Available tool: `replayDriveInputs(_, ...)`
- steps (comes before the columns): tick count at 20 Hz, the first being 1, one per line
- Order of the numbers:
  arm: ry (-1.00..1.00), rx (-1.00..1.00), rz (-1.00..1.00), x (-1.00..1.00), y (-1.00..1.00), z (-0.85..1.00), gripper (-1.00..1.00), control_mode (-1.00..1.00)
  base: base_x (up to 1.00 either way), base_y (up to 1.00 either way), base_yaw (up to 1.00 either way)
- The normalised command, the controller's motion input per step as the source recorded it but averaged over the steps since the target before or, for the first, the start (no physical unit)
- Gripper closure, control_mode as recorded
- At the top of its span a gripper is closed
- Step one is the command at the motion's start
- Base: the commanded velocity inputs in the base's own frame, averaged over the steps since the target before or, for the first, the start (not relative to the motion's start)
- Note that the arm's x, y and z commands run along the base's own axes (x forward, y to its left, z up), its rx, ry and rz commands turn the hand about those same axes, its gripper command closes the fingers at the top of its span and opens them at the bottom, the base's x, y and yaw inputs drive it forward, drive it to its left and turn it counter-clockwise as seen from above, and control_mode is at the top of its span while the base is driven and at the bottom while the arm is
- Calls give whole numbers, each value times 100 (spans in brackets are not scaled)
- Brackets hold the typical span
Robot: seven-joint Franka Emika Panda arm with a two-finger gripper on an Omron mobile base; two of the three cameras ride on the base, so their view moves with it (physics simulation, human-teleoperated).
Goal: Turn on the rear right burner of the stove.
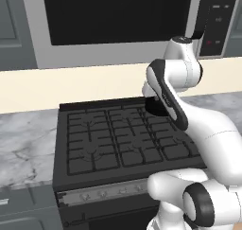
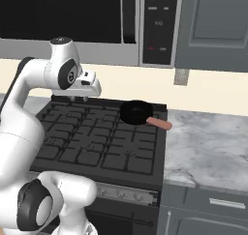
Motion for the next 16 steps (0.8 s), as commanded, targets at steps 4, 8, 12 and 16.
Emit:
replayDriveInputs(4,0,0,0,0,0,0,-100,100,0,3,0)
replayDriveInputs(8,0,0,0,0,0,0,-100,100,0,36,0)
replayDriveInputs(12,0,0,0,0,0,0,-100,100,0,42,0)
replayDriveInputs(16,0,0,0,0,0,0,-100,100,0,39,0)
